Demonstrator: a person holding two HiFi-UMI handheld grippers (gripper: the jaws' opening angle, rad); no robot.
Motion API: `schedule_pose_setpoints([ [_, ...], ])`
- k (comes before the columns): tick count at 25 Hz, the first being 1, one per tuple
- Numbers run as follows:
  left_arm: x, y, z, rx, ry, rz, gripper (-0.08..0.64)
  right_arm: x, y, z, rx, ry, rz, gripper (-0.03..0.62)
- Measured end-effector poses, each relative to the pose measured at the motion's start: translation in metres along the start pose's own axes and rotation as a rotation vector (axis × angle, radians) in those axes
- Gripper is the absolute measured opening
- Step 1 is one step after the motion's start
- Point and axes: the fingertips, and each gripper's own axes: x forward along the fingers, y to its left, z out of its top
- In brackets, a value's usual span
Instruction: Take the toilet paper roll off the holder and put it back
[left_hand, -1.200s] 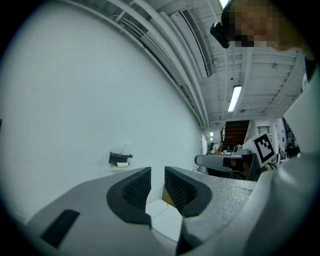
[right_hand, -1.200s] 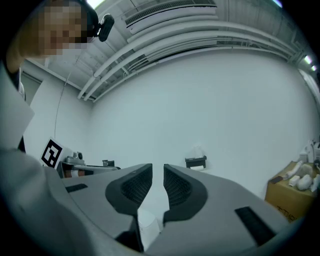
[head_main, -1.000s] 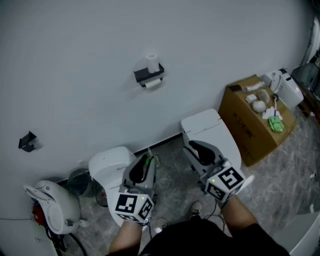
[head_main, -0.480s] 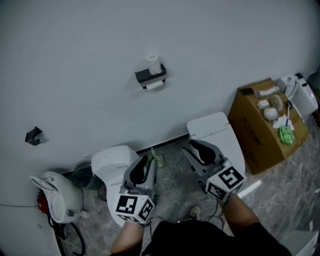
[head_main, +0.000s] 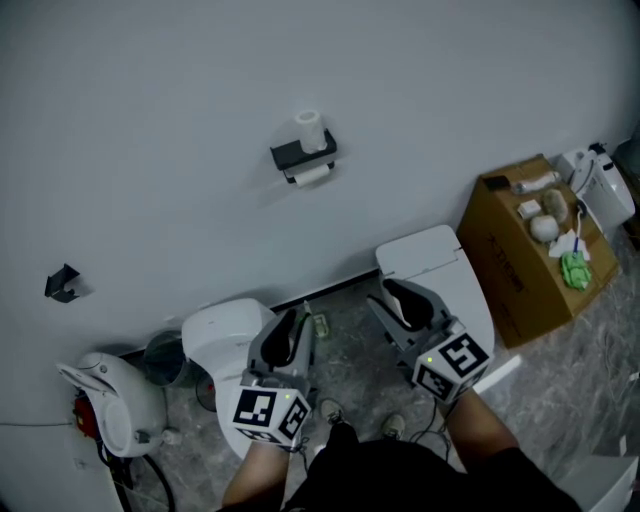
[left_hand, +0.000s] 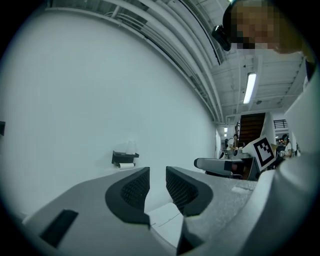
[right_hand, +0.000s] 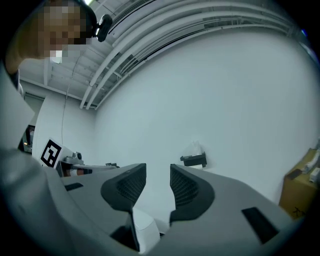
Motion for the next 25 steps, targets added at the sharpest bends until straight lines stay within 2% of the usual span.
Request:
schedule_pose_setpoints([
  [3, 0.005, 0.025, 0.004, -0.018, -0.006, -0.029, 0.088, 0.021, 0.005, -0.003, -0.018, 0.027, -0.045, 0.153],
  [13, 0.023, 0.124, 0.021, -0.037, -0.038, -0.116, 0.094, 0.114, 0.022, -0.002, -0.078, 0.023, -0.132, 0.170],
  [19, 0.029, 0.150, 0.021, -0.039, -0.037, -0.151, 0.095, 0.141, 0.026, -0.004, -0.095, 0.036, -0.153, 0.175],
  [25, 0.046, 0.168, 0.017, -0.058, -0.024, -0.128, 0.097, 0.166, 0.012, -0.009, -0.085, 0.044, -0.136, 0.178],
])
